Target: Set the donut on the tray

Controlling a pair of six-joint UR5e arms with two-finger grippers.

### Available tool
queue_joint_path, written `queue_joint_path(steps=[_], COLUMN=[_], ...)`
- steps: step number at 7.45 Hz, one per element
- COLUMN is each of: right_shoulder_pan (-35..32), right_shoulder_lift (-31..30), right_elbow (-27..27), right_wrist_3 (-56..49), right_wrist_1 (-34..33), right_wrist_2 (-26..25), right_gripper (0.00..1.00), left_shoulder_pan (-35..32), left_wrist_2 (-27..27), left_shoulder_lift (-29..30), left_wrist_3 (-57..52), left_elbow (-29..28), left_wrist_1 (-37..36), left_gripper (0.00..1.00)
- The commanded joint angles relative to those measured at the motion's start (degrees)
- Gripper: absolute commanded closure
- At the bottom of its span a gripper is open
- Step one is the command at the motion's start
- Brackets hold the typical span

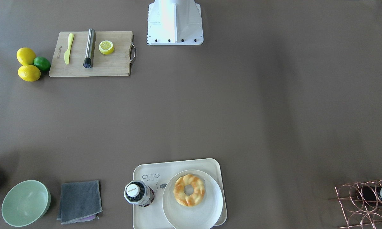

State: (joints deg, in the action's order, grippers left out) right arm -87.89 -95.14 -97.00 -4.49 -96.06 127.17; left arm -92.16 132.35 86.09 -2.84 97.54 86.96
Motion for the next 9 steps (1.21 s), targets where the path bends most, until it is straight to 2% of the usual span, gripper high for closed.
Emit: queue_joint_path(steps=[1,9], right_shoulder_pan=[0.0,0.1], right_shoulder_lift=[-0.2,-0.2], right_elbow=[0.1,0.0], right_wrist_3=[-0.1,-0.2], right_wrist_1=[0.1,0.1], right_wrist_2=[0.0,0.4], right_gripper=[0.0,0.0], left_shoulder_pan=[-1.0,-1.1], left_wrist_2=[-0.1,0.3], left_shoulder_lift=[-0.8,-1.0], left_wrist_3=[-0.3,-0.3], left_elbow=[0.7,0.6], left_wrist_1=[-0.6,1.8], left_gripper=[0.02,0.02])
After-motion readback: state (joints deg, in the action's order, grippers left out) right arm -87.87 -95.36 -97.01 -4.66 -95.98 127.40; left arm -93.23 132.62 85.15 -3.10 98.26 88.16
